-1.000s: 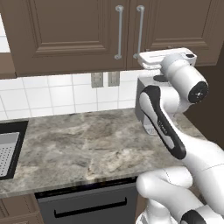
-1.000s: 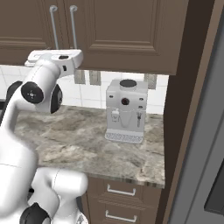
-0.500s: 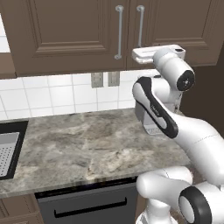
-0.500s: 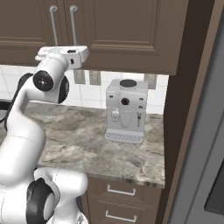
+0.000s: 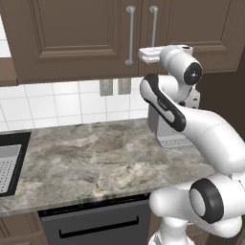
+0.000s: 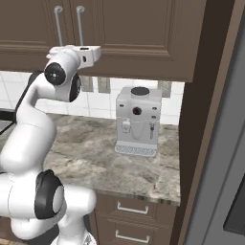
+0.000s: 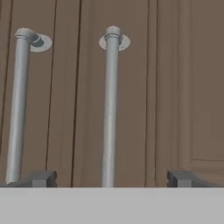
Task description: Open the cabinet directly in front. Then move the liquor and the cup to the dining counter with the candle on it.
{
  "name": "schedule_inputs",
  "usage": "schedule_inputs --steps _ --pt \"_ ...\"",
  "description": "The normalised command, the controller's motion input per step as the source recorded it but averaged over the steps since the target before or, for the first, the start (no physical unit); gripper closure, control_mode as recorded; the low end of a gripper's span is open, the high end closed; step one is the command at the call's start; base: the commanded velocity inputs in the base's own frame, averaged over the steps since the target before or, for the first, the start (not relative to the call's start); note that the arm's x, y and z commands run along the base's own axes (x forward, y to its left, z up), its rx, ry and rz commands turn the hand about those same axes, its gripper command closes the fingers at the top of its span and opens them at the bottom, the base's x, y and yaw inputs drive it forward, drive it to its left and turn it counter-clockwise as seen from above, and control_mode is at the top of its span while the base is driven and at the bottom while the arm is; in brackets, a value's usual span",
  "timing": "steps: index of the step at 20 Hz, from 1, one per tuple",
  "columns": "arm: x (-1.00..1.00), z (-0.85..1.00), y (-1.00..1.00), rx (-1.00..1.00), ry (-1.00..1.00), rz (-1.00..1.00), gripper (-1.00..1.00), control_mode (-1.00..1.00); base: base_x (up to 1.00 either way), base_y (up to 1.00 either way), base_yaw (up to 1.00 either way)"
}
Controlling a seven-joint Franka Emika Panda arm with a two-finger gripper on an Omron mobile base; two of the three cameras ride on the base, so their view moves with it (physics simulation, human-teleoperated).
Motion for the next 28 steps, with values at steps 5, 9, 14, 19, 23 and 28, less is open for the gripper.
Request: schedule_inputs --steps 5,9,14,19,23,28 --pt "0.46 0.0 0.01 0.0 0.03 0.0 -1.0 -1.0 0.0 0.0 0.0" --pt "0.42 0.0 0.01 0.0 0.03 0.0 -1.0 -1.0 0.0 0.0 0.0" --pt "0.39 0.0 0.0 0.0 0.01 0.0 -1.0 -1.0 0.0 0.0 0.0" --pt "0.27 0.0 0.0 0.0 0.0 0.0 1.0 -1.0 0.0 0.0 0.0" --pt "0.0 0.0 0.0 0.0 0.0 0.0 1.0 -1.0 0.0 0.0 0.0" --pt "0.0 0.0 0.0 0.0 0.0 0.0 1.0 -1.0 0.0 0.0 0.0"
